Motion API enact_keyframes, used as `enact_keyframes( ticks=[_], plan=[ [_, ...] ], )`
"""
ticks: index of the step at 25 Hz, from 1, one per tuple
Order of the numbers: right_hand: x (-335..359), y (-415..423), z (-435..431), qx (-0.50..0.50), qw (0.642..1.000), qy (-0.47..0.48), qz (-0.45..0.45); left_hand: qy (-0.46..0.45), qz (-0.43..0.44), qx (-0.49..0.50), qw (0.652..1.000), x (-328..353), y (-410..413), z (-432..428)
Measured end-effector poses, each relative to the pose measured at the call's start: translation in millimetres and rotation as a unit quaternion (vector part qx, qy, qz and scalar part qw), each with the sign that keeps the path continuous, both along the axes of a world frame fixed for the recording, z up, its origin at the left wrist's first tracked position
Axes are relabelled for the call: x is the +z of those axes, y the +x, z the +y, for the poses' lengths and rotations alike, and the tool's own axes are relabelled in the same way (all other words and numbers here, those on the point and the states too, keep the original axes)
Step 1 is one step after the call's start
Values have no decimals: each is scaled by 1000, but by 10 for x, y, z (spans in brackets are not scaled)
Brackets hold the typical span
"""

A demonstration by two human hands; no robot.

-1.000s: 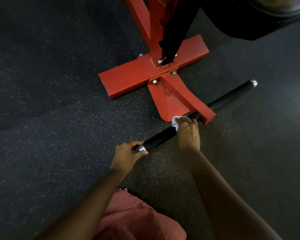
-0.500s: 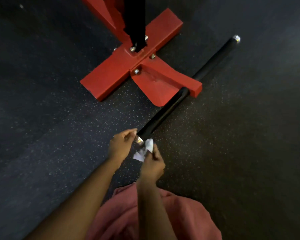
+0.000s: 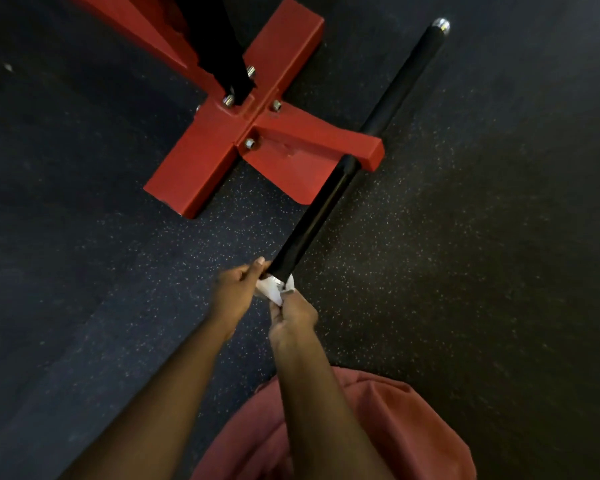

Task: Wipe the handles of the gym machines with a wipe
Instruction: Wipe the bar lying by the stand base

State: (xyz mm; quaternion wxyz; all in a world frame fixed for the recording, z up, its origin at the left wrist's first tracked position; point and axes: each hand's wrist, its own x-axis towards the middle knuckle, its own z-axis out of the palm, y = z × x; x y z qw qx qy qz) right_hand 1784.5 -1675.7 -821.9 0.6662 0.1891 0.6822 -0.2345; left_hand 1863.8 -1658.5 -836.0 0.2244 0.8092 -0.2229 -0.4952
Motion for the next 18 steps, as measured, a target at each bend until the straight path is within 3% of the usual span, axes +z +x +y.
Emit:
enact_keyframes(
  ticks=[3, 6, 10, 13, 18],
  plan=[
    [19, -117, -38, 68, 997, -13, 24, -5, -19, 9, 1000, 14, -48, 15],
    [94, -367, -338, 175, 972, -117, 109, -41, -31, -35, 998, -43, -109, -54],
    [-42, -479, -1192, 150, 937, -266, 169, -127, -36, -120, 984, -153, -248, -318],
    [-161, -474, -1416, 132, 928, -289, 194, -170, -54, -138, 974, -206, -299, -340],
    [-245, -337, -949, 61, 936, -307, 161, -166, -59, -127, 976, -233, -292, -300]
  ],
)
